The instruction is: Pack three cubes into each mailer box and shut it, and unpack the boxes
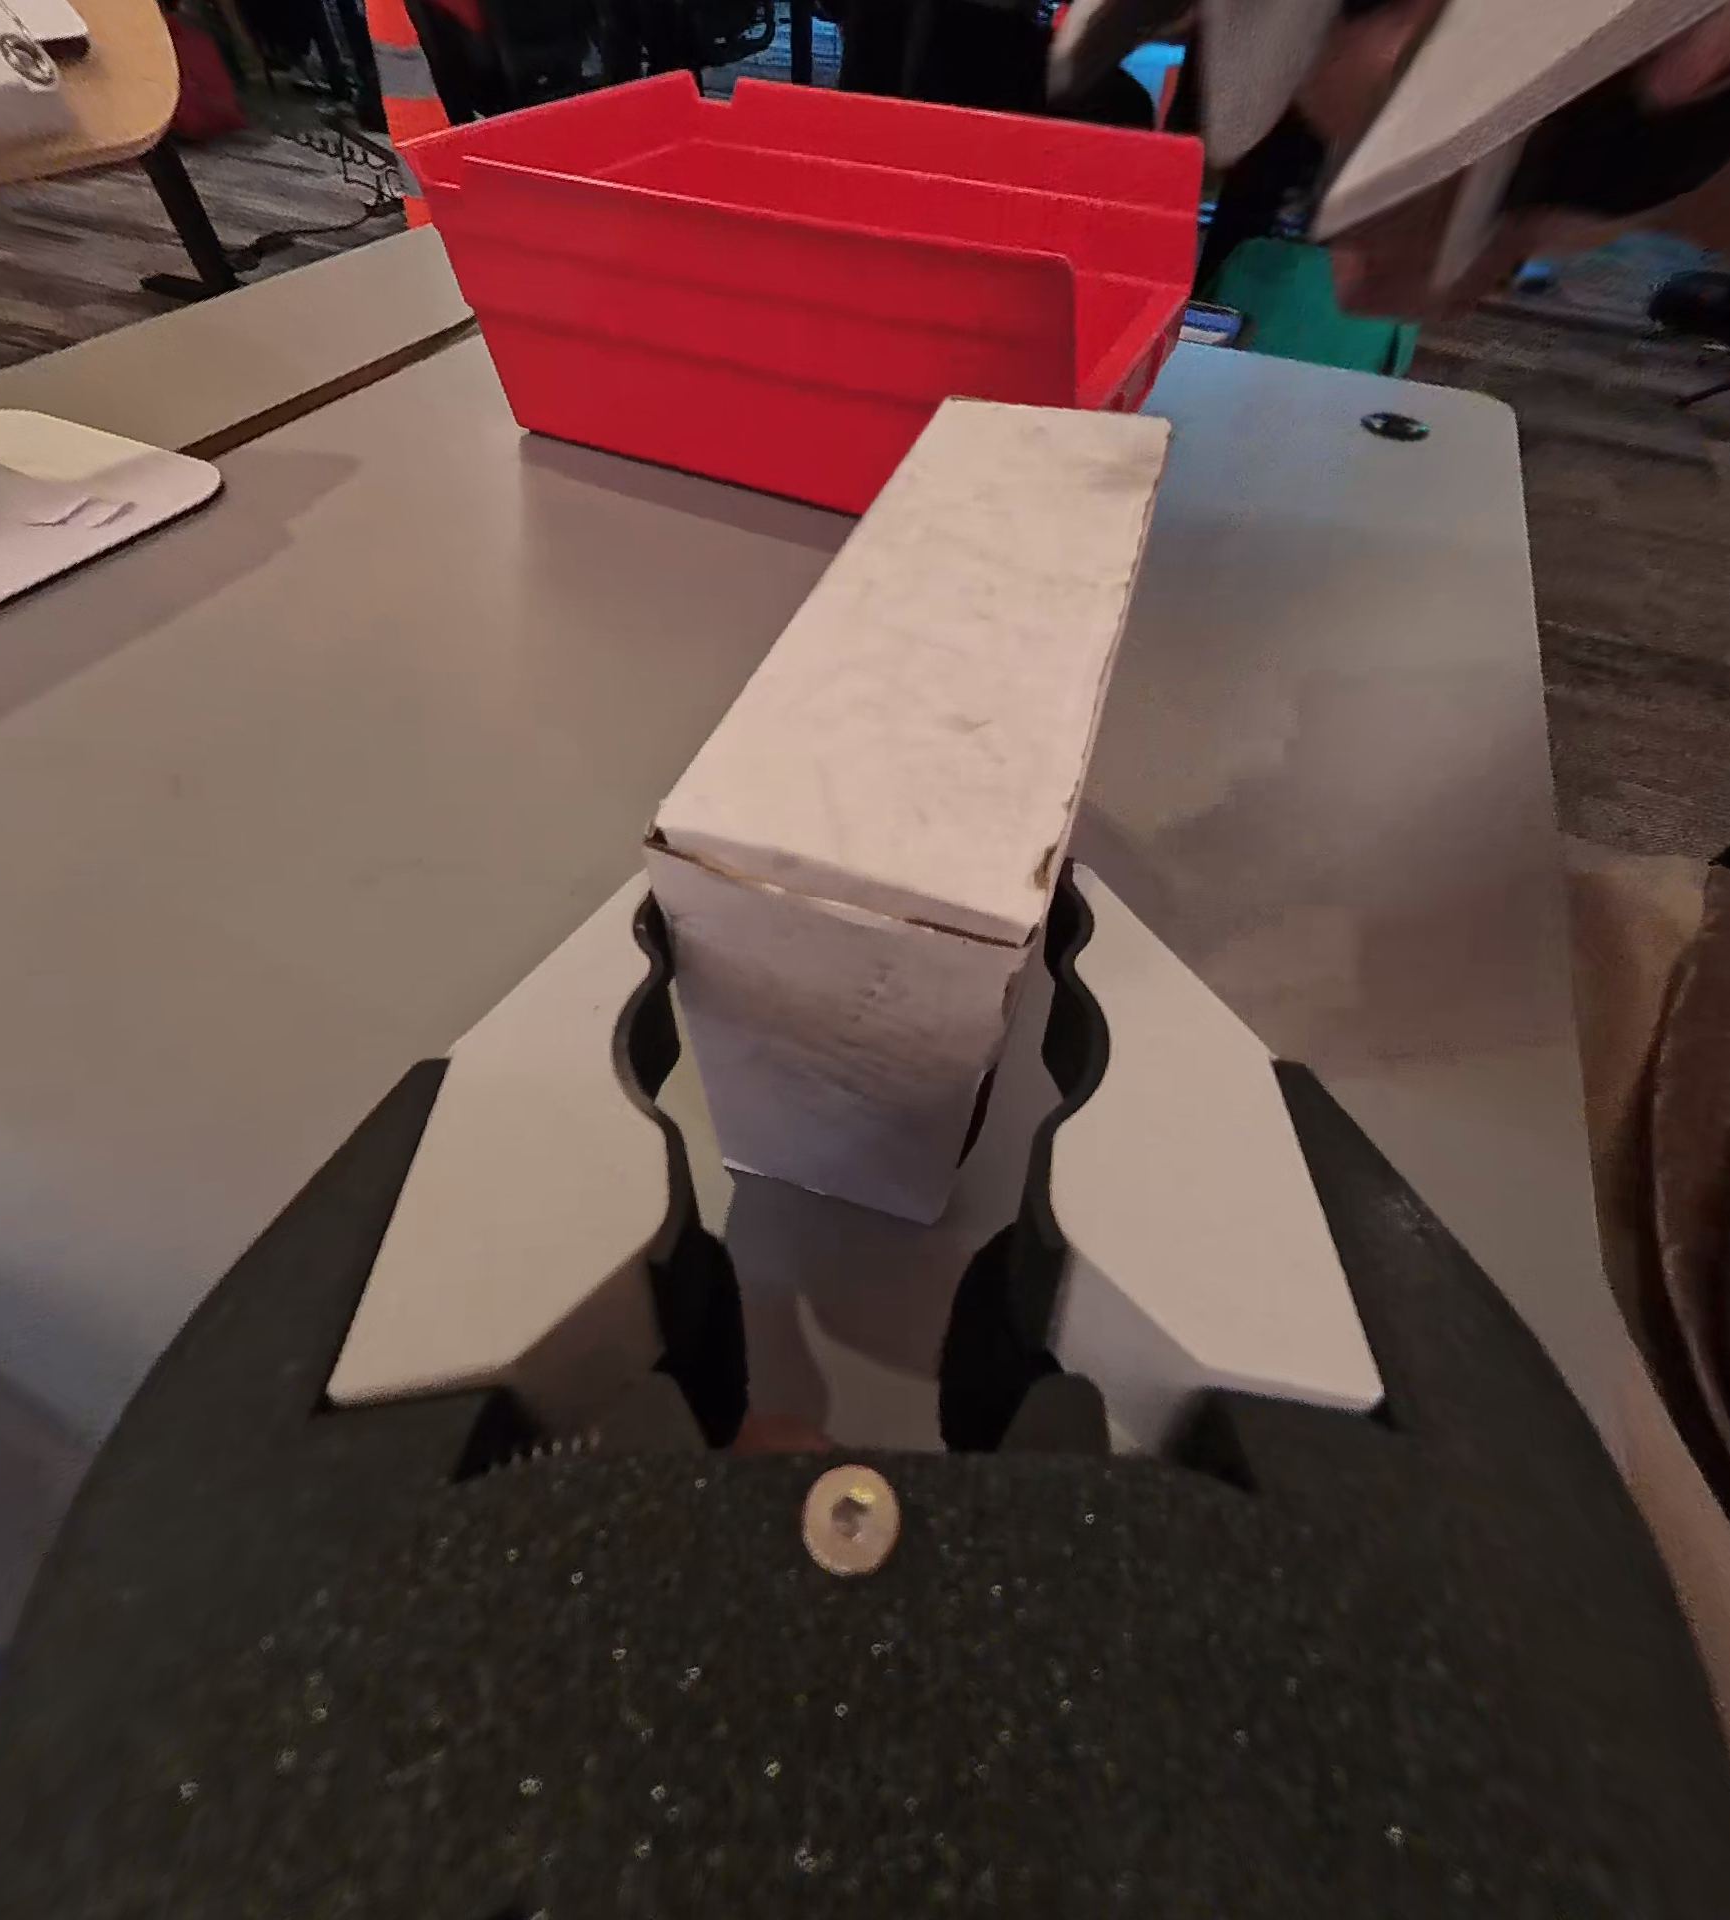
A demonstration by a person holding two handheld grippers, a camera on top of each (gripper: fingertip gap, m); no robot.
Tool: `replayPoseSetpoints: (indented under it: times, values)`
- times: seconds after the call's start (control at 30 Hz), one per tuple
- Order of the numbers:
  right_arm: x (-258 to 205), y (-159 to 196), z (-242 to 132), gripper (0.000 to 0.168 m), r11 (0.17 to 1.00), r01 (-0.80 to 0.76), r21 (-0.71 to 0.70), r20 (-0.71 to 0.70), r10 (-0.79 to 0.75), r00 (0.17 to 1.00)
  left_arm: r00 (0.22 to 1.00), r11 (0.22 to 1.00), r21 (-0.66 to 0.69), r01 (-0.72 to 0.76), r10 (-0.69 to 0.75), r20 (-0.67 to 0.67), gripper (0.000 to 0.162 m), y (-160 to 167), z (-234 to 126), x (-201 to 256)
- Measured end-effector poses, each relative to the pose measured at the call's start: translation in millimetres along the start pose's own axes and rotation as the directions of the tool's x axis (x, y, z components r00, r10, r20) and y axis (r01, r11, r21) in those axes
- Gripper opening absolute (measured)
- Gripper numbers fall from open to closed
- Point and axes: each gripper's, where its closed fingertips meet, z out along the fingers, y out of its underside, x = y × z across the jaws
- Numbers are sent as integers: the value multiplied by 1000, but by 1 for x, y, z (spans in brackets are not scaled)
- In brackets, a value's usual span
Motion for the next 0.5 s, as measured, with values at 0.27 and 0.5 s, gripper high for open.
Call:
replayPoseSetpoints:
  times: [0.27,0.5]
  values:
    - [-74,-21,72,23,908,405,-106,82,-398,914,1000,1000,2,3,-4,22,68,1,0,1]
    - [-74,-7,88,11,893,427,-139,144,-409,901,1000,1000,3,-6,6,20,68,1,-1,1]
